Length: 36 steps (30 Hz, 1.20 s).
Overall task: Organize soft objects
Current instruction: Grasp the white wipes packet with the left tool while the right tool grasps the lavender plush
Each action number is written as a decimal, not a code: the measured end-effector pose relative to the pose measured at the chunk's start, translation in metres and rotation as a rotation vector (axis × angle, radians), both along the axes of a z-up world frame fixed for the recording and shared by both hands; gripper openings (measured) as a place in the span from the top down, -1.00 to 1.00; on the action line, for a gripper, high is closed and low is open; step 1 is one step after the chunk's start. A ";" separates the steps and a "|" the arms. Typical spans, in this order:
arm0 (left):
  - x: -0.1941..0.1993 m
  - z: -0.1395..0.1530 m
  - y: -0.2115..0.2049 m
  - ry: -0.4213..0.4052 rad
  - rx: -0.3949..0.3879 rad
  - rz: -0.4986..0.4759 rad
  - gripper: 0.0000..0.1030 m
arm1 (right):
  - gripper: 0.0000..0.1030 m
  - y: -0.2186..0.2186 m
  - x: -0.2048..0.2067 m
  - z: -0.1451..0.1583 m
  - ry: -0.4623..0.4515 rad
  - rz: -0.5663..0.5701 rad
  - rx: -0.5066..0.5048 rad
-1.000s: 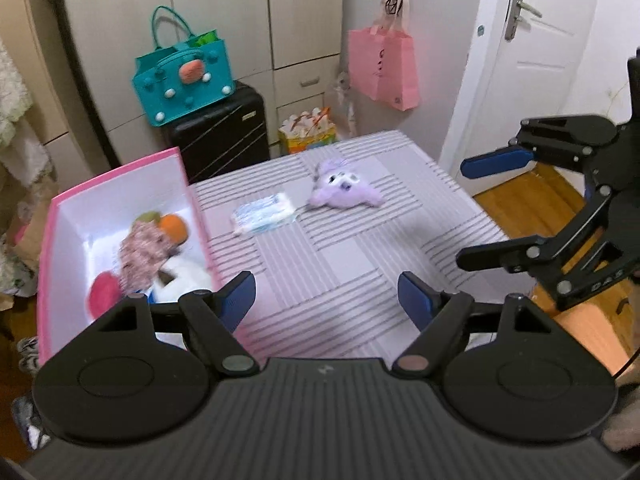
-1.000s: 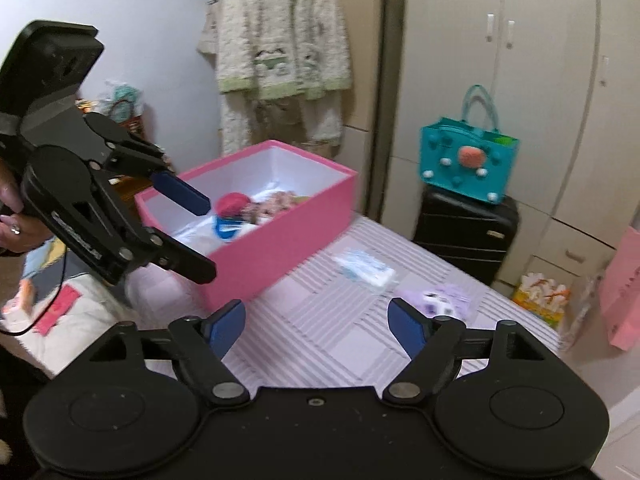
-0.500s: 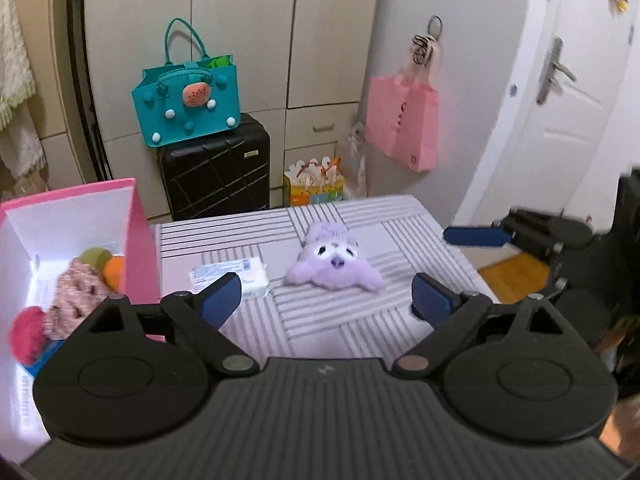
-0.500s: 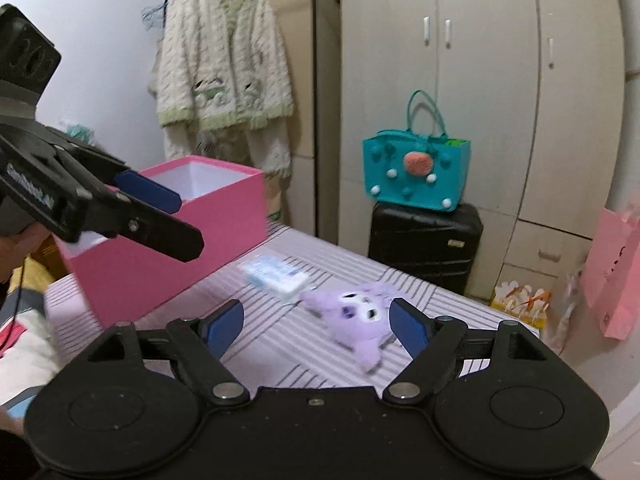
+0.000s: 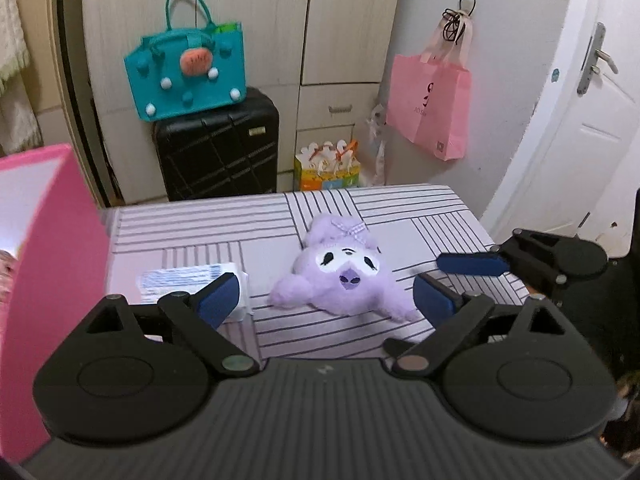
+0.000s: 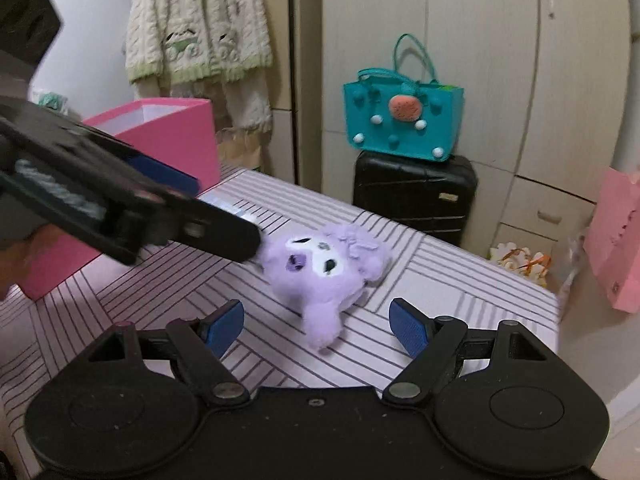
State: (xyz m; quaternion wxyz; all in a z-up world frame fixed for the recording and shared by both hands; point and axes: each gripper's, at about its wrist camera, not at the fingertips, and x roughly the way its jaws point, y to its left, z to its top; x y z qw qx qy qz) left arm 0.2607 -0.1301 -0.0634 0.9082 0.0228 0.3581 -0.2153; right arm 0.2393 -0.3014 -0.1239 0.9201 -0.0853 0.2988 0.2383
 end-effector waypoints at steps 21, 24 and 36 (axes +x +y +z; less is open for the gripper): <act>0.039 -0.026 0.022 0.014 0.006 0.190 -0.77 | -0.61 0.010 0.043 -0.018 0.041 0.024 0.032; 0.038 -0.029 0.025 0.018 0.058 0.216 -0.77 | -0.39 0.012 0.046 -0.020 0.045 0.027 0.026; 0.051 -0.046 0.028 0.034 0.103 0.263 -0.84 | -0.17 -0.004 0.039 -0.019 0.022 0.011 0.008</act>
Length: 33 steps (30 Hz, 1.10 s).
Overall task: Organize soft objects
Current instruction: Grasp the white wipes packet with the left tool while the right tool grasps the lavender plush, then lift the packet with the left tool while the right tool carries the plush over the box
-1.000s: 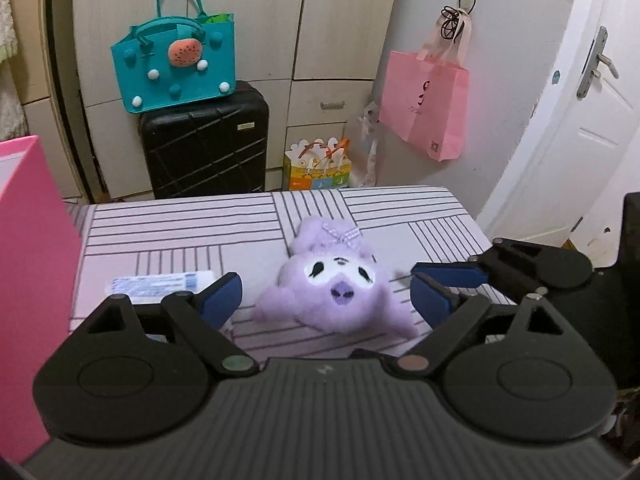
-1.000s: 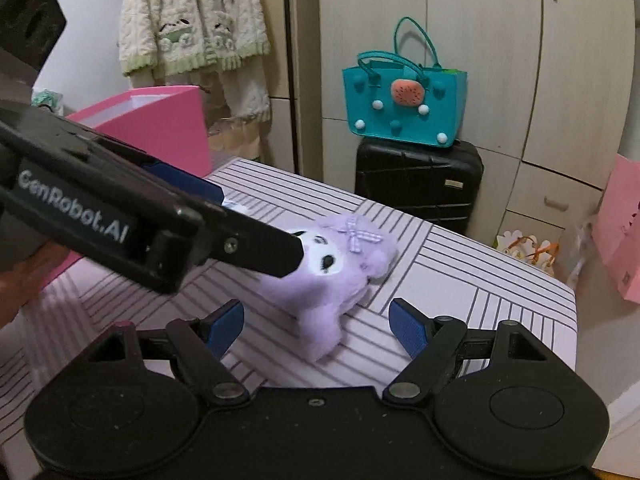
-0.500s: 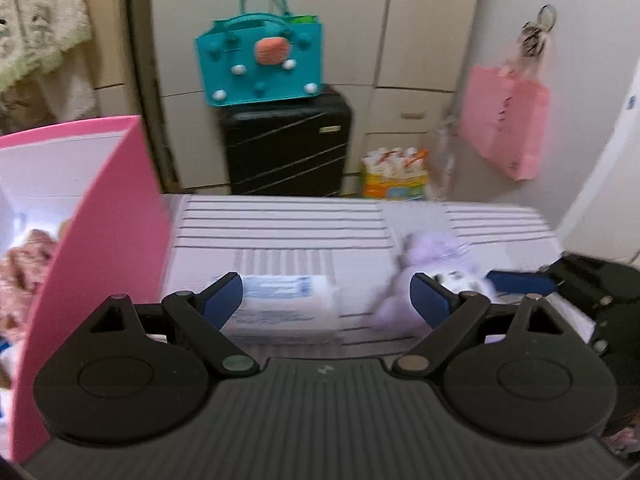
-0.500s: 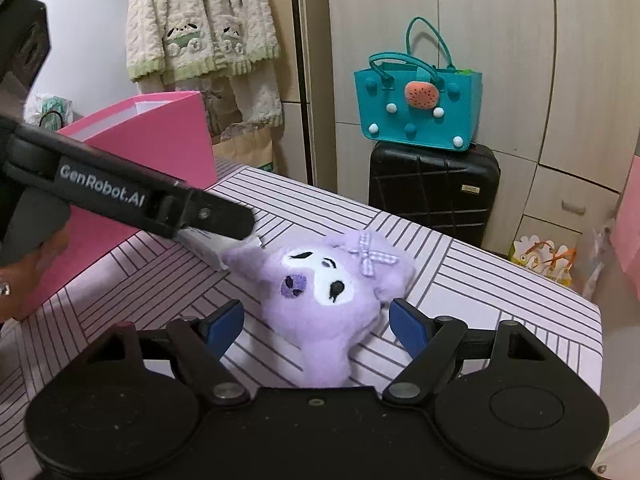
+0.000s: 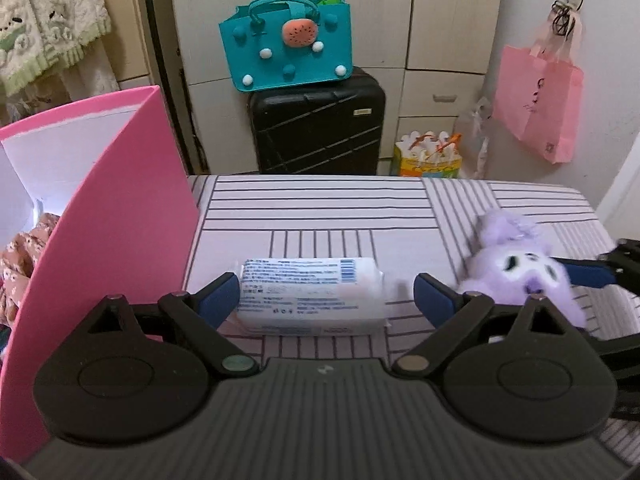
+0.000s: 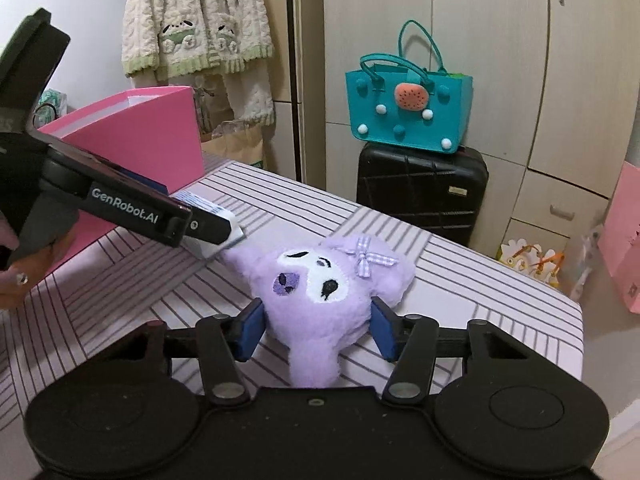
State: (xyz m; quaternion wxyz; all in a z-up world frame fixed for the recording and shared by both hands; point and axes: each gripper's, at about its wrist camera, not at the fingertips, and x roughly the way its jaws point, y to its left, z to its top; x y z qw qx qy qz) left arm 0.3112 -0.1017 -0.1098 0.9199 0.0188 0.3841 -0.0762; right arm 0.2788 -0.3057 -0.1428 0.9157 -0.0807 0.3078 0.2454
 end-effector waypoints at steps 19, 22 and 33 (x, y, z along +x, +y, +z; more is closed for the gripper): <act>0.004 -0.015 -0.012 -0.014 0.130 0.023 -0.54 | -0.15 -0.021 -0.013 -0.001 0.018 -0.022 0.025; -0.001 -0.015 -0.014 -0.027 0.147 0.002 -0.53 | -0.15 -0.025 -0.019 -0.001 0.021 -0.032 0.030; -0.030 -0.008 -0.028 0.007 0.047 -0.148 -0.63 | -0.15 -0.029 -0.038 0.000 0.020 -0.038 -0.001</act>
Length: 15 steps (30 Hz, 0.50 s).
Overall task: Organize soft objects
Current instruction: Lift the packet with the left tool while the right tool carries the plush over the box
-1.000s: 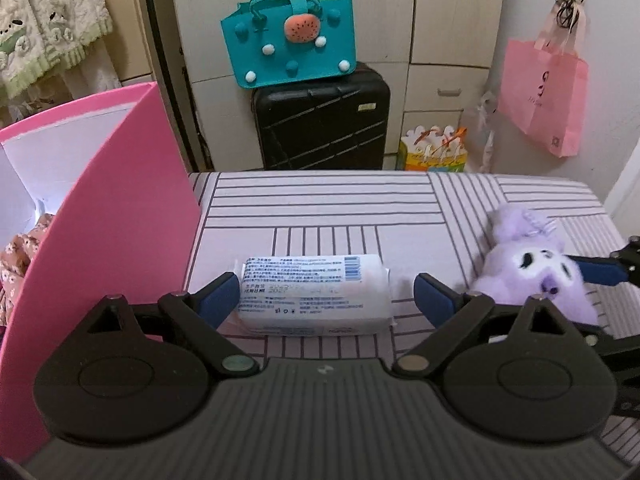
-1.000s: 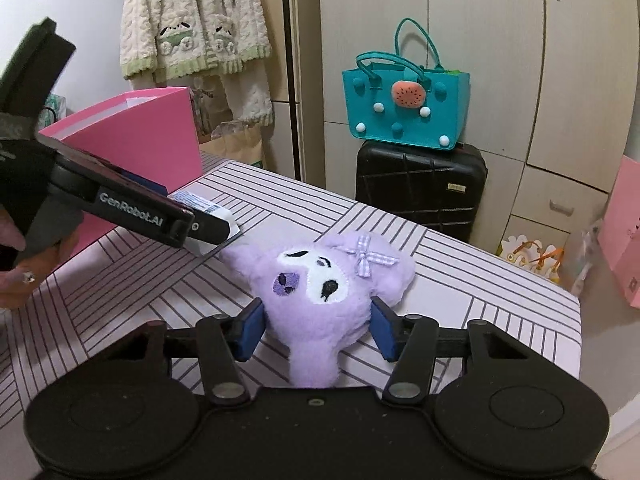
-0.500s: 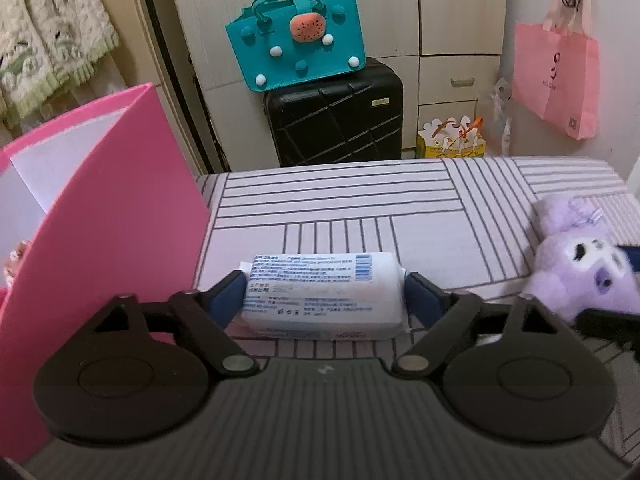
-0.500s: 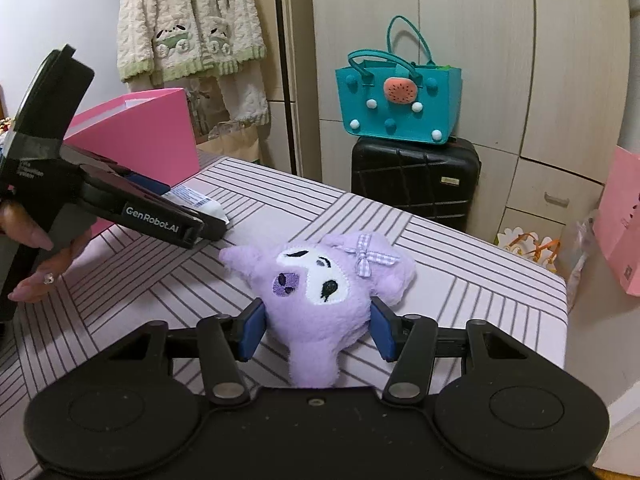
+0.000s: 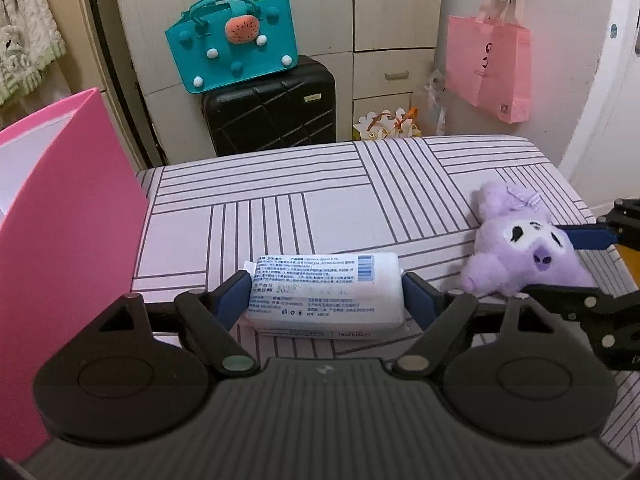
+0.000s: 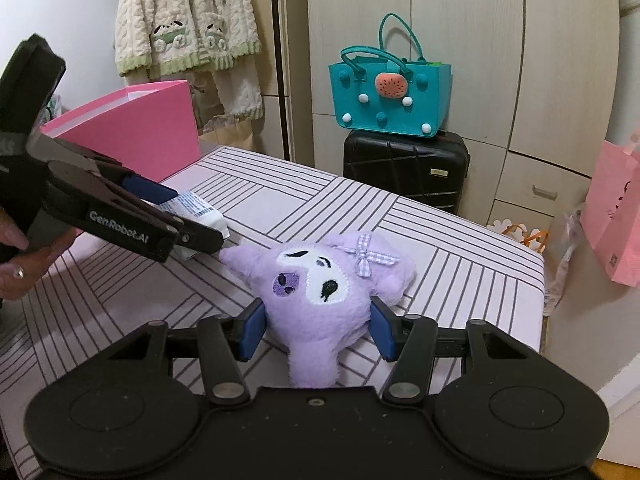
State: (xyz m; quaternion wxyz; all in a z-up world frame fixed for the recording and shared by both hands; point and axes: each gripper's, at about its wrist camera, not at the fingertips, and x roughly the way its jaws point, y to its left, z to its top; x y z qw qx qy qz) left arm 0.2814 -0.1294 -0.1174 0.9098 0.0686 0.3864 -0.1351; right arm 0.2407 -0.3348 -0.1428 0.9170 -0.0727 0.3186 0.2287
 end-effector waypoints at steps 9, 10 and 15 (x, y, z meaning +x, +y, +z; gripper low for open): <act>0.007 -0.001 -0.001 0.017 0.023 0.012 -0.87 | -0.15 -0.007 -0.004 -0.004 0.005 -0.013 0.032; 0.008 -0.003 0.000 0.023 0.022 0.014 -0.87 | -0.15 -0.008 -0.004 -0.005 0.006 -0.015 0.036; 0.014 -0.011 0.003 0.060 -0.009 0.014 -0.62 | -0.14 -0.011 -0.007 -0.006 0.007 -0.021 0.050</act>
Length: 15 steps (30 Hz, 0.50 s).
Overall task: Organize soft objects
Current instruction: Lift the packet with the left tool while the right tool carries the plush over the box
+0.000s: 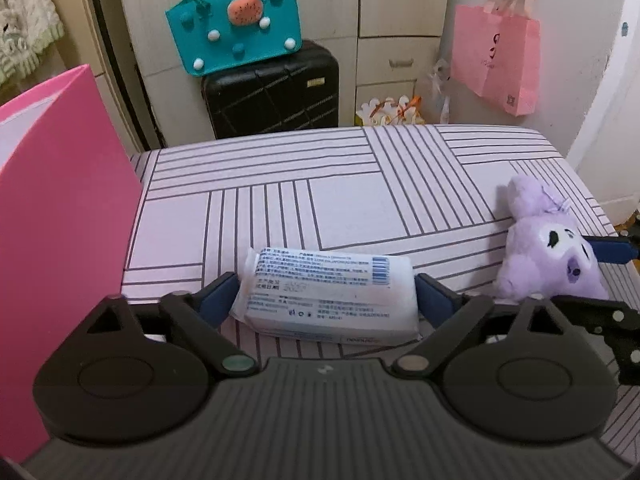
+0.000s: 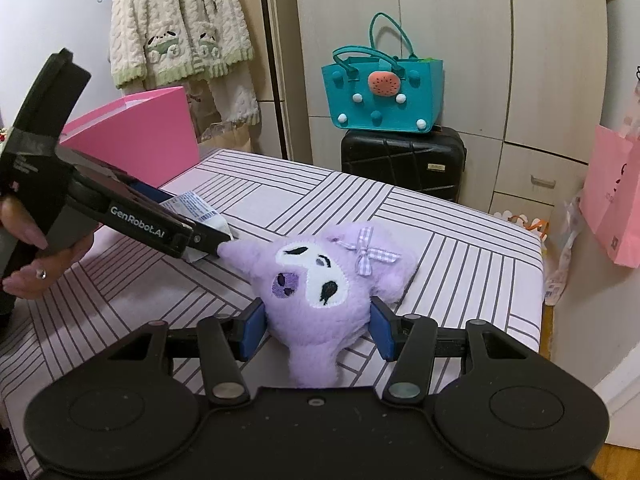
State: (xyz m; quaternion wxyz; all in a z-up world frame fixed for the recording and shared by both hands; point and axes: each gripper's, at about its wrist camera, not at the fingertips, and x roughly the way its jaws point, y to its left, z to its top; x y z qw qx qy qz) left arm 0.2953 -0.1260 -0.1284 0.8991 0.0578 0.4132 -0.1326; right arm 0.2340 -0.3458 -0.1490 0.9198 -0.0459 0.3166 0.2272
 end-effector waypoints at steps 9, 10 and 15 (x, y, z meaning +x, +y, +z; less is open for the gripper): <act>-0.021 0.011 0.002 -0.045 -0.028 -0.030 -0.51 | -0.10 0.000 -0.011 0.003 0.003 -0.015 -0.003; -0.025 0.014 0.002 -0.051 -0.027 -0.031 -0.51 | -0.09 0.001 -0.013 0.003 0.003 -0.019 -0.004; -0.050 0.027 0.012 -0.064 -0.046 -0.049 -0.51 | -0.09 0.004 -0.028 0.007 0.004 -0.028 -0.010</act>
